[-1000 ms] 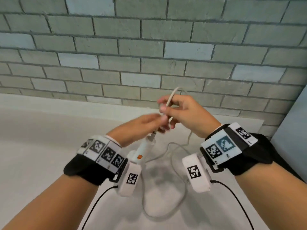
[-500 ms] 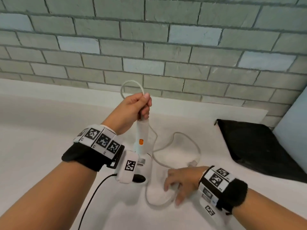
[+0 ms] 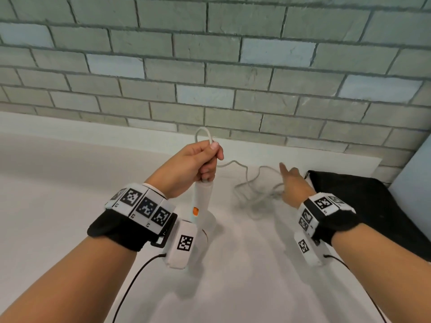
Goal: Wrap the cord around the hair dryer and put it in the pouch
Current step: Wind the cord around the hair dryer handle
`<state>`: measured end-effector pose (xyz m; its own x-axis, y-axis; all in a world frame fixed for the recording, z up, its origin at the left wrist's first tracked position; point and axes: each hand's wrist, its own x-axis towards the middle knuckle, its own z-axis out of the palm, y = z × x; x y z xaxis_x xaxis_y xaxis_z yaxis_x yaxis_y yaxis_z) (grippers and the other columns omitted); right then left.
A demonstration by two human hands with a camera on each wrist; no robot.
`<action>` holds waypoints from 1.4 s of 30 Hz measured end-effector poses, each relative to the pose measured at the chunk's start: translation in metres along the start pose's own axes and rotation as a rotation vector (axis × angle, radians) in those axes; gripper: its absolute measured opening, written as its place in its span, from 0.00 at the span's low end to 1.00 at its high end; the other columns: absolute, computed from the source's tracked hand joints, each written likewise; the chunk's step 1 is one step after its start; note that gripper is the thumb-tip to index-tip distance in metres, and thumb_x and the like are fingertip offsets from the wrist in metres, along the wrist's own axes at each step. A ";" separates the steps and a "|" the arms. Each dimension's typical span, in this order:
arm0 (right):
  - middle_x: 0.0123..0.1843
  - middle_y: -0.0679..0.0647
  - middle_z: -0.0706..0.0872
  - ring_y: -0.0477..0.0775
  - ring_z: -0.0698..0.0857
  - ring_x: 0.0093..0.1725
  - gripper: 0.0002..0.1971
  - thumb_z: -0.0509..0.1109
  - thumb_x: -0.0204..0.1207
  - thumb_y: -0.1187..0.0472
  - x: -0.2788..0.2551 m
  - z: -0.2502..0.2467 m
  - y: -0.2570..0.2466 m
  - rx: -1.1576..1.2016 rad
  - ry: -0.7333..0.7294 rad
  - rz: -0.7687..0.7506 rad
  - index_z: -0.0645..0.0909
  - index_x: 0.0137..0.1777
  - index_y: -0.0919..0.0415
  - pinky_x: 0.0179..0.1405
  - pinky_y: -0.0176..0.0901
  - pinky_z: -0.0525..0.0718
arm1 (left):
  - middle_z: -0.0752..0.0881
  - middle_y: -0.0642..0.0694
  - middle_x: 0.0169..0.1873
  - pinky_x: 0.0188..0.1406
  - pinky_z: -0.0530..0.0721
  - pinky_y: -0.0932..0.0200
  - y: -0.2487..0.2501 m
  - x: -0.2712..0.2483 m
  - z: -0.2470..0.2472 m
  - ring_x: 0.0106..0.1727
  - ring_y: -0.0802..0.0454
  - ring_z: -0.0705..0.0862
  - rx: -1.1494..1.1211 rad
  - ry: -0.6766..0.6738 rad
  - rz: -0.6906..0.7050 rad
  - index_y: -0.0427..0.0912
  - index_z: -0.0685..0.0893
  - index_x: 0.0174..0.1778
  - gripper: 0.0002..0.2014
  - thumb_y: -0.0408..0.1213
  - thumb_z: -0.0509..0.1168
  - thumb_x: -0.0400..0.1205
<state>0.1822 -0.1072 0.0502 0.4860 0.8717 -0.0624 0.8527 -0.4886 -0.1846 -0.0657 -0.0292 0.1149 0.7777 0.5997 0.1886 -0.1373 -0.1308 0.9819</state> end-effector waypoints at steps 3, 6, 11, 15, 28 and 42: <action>0.69 0.63 0.72 0.63 0.77 0.66 0.26 0.61 0.75 0.70 -0.005 -0.023 -0.033 0.057 0.150 -0.215 0.67 0.74 0.60 0.64 0.47 0.74 | 0.69 0.53 0.16 0.31 0.67 0.56 0.002 0.000 0.004 0.20 0.55 0.66 -0.028 -0.038 -0.007 0.41 0.77 0.44 0.14 0.44 0.50 0.84; 0.72 0.53 0.74 0.51 0.76 0.67 0.32 0.68 0.74 0.66 -0.016 -0.040 -0.077 0.524 0.158 -0.511 0.61 0.77 0.54 0.61 0.38 0.73 | 0.69 0.51 0.16 0.28 0.67 0.58 0.003 0.002 0.011 0.20 0.54 0.65 -0.052 -0.098 -0.001 0.44 0.79 0.52 0.16 0.48 0.49 0.83; 0.71 0.54 0.75 0.53 0.72 0.73 0.31 0.68 0.73 0.66 -0.014 -0.036 -0.118 0.650 -0.180 -0.634 0.65 0.75 0.53 0.71 0.40 0.72 | 0.73 0.49 0.17 0.21 0.65 0.60 0.005 0.002 0.017 0.15 0.55 0.65 -0.114 -0.140 0.021 0.40 0.79 0.51 0.16 0.44 0.49 0.84; 0.42 0.36 0.84 0.35 0.82 0.47 0.12 0.68 0.74 0.70 -0.022 -0.034 -0.116 0.810 -0.268 -0.684 0.79 0.48 0.50 0.58 0.38 0.79 | 0.76 0.47 0.20 0.20 0.67 0.62 0.003 -0.003 0.010 0.14 0.56 0.67 -0.213 -0.158 0.034 0.41 0.80 0.54 0.16 0.45 0.51 0.83; 0.26 0.48 0.79 0.47 0.79 0.27 0.05 0.61 0.81 0.58 -0.048 0.009 -0.056 0.589 -0.057 -0.522 0.76 0.44 0.55 0.36 0.38 0.78 | 0.69 0.66 0.73 0.71 0.67 0.62 -0.006 0.001 0.015 0.76 0.60 0.69 -0.217 -0.014 0.186 0.67 0.67 0.68 0.17 0.50 0.52 0.82; 0.35 0.50 0.81 0.49 0.78 0.35 0.10 0.65 0.75 0.54 -0.089 -0.077 -0.060 0.555 0.493 -0.881 0.85 0.46 0.56 0.35 0.37 0.74 | 0.84 0.66 0.59 0.66 0.72 0.63 0.003 0.004 0.001 0.63 0.62 0.82 0.244 0.100 0.224 0.49 0.82 0.59 0.16 0.43 0.51 0.86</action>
<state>0.1021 -0.1585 0.1425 -0.1100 0.7340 0.6702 0.7911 0.4729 -0.3881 -0.0627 -0.0284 0.1186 0.6795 0.6073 0.4116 -0.1377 -0.4455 0.8846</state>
